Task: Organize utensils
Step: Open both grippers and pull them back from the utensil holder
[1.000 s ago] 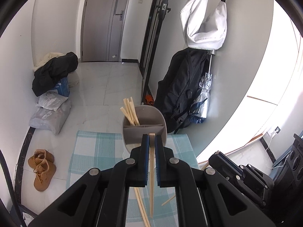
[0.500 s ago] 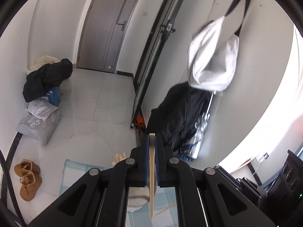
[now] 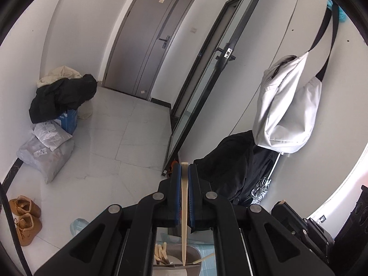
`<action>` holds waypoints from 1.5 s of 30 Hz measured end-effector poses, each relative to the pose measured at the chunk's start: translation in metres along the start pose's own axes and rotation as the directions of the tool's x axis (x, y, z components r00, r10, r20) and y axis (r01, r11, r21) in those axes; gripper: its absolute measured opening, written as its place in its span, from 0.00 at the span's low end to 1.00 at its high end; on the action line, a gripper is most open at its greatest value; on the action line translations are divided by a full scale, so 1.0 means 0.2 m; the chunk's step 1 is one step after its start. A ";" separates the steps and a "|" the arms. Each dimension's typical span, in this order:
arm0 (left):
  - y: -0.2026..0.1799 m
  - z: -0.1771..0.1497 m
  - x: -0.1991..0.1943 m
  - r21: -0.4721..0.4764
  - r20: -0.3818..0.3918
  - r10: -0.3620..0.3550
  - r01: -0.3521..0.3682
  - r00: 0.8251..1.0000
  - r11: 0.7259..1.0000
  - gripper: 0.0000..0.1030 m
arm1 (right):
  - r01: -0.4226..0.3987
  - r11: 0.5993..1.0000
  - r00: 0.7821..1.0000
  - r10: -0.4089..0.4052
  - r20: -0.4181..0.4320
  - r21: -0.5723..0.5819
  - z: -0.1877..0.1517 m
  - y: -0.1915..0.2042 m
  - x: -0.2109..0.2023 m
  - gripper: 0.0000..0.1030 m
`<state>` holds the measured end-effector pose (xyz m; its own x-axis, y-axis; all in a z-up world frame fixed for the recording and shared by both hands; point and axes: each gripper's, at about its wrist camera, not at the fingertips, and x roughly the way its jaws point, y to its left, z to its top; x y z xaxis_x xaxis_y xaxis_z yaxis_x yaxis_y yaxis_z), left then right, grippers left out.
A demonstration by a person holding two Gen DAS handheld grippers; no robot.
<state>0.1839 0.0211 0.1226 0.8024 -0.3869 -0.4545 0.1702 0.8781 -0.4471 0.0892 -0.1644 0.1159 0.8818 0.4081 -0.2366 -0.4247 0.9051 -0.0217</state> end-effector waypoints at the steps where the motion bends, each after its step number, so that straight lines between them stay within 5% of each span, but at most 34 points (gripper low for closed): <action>1: 0.01 -0.01 0.03 -0.010 -0.008 -0.003 0.003 1.000 1.000 0.02 | 0.000 1.000 1.000 0.000 -0.002 -0.004 0.00 0.00 0.02 0.04; 18: 0.06 -0.07 0.15 0.024 -0.039 -0.017 0.018 0.999 1.000 0.02 | -0.022 0.998 0.994 0.016 -0.112 -0.060 -0.14 -0.01 0.24 0.04; 26: 0.10 -0.14 0.18 0.030 -0.138 -0.033 0.038 0.990 0.999 0.03 | -0.024 1.000 0.988 0.022 -0.151 -0.011 -0.24 -0.01 0.29 0.04; 31: 0.10 -0.12 0.11 0.038 -0.143 0.008 -0.003 0.990 0.999 0.47 | -0.006 0.999 0.986 0.014 -0.164 0.045 -0.26 -0.05 0.29 0.08; 33: 0.09 -0.12 0.07 0.049 -0.121 0.039 -0.033 0.992 0.998 0.57 | 0.001 0.997 0.987 0.011 -0.160 0.075 -0.27 -0.08 0.26 0.13; 42: 0.06 -0.14 -0.09 0.075 -0.096 0.151 -0.144 0.984 0.987 0.59 | 0.054 0.992 0.992 -0.040 -0.119 0.112 -0.27 -0.10 0.07 0.38; 45: 0.05 -0.16 -0.15 0.085 -0.089 0.167 -0.159 0.982 0.984 0.67 | 0.065 0.991 0.993 -0.053 -0.106 0.116 -0.27 -0.08 0.00 0.43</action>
<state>0.1431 0.0330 0.1066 0.7656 -0.2586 -0.5891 0.0881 0.9492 -0.3021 0.0847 -0.1844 0.0641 0.8762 0.3449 -0.3366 -0.3398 0.9374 0.0760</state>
